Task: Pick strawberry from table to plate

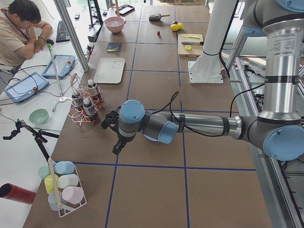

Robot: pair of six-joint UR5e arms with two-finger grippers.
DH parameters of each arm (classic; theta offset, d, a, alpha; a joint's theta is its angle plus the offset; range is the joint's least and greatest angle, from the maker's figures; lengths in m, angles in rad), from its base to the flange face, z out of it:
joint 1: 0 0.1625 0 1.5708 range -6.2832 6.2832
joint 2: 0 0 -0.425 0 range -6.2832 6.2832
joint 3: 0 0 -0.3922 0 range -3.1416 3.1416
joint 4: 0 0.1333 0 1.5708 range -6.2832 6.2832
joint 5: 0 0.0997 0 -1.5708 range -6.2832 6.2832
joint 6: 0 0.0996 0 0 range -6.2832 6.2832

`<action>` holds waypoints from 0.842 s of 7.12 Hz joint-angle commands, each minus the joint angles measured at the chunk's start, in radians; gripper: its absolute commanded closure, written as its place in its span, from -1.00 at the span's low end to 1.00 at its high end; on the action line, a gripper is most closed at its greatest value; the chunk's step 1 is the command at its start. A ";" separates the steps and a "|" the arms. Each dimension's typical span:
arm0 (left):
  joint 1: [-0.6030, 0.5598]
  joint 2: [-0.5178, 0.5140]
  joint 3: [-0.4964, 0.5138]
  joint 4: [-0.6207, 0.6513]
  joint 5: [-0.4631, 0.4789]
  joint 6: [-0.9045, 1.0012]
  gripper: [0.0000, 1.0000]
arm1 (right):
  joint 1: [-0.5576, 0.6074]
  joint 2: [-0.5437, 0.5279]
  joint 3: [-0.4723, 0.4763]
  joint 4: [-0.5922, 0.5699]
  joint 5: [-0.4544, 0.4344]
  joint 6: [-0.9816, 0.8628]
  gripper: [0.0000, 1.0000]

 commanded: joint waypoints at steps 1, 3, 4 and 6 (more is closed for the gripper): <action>0.006 -0.016 0.029 -0.251 -0.011 -0.058 -1.00 | 0.000 0.017 0.007 0.018 0.002 0.002 -1.00; 0.108 -0.002 0.031 -0.435 -0.043 -0.252 -1.00 | 0.000 0.009 -0.038 0.110 0.002 0.004 -1.00; 0.195 0.036 0.070 -0.503 -0.048 -0.313 -1.00 | 0.000 0.010 -0.033 0.116 0.002 0.007 -1.00; 0.268 0.113 0.086 -0.554 0.085 -0.482 -0.97 | 0.000 0.010 -0.035 0.116 0.004 0.016 -1.00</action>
